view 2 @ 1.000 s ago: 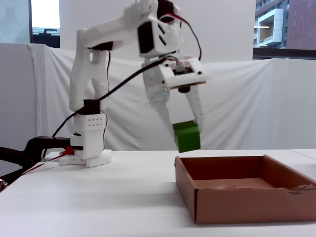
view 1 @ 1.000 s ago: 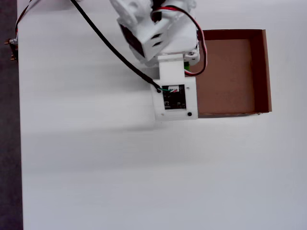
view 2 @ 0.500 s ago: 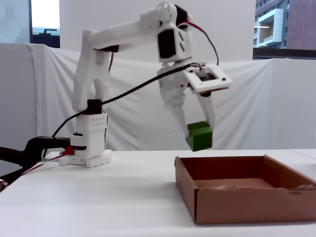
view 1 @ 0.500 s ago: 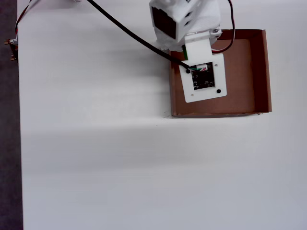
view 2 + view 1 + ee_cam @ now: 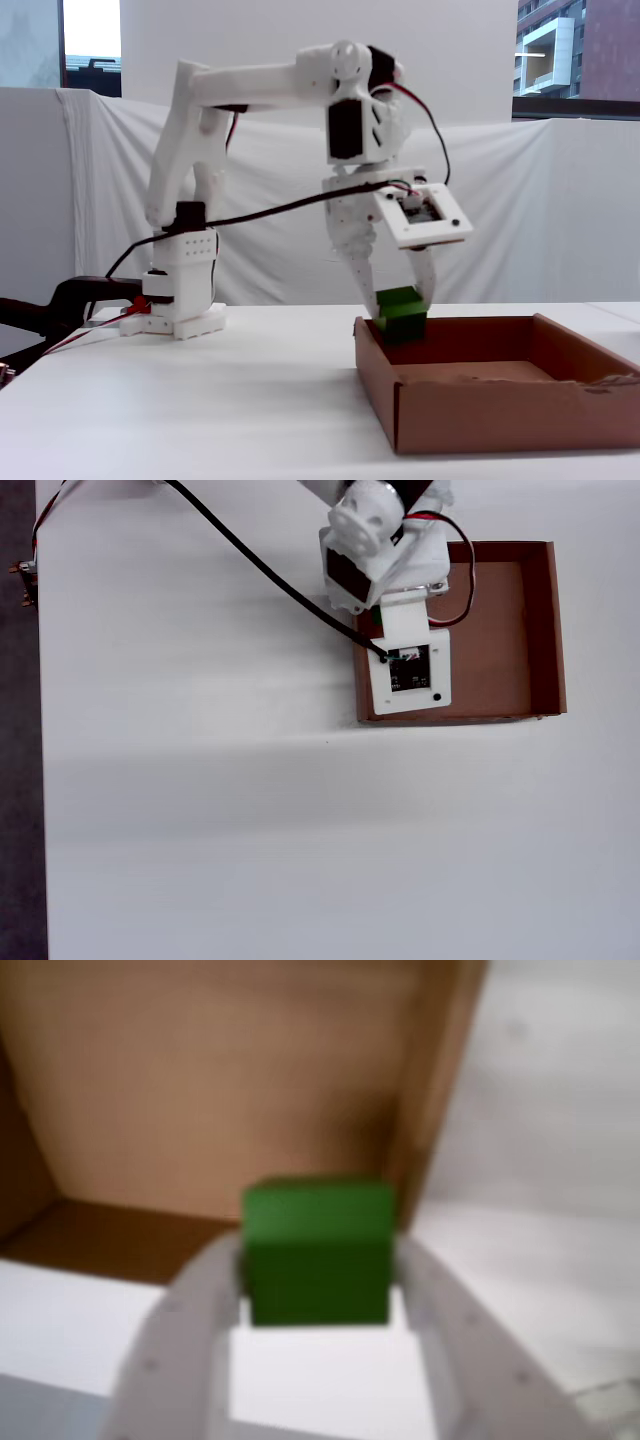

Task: Grasp a green cube and put it in a box.

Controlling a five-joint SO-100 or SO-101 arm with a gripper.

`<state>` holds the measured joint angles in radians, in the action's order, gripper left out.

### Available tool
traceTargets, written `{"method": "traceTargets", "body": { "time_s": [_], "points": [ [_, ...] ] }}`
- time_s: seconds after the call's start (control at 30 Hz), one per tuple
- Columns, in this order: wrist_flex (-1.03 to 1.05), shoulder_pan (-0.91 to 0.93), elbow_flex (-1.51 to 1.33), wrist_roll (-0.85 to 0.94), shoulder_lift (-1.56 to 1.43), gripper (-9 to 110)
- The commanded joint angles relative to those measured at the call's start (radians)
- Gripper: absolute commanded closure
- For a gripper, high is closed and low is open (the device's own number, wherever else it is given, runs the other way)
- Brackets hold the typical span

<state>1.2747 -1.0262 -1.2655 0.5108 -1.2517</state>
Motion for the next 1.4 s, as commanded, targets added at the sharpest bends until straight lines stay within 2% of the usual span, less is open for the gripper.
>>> {"method": "traceTargets", "body": {
  "time_s": [0.0,0.93,1.37],
  "points": [
    [-0.021,0.011,0.026,-0.005,0.002,85],
    [-0.028,-0.008,0.101,-0.035,0.126,85],
    [-0.017,-0.012,0.104,-0.041,0.123,81]
  ]
}}
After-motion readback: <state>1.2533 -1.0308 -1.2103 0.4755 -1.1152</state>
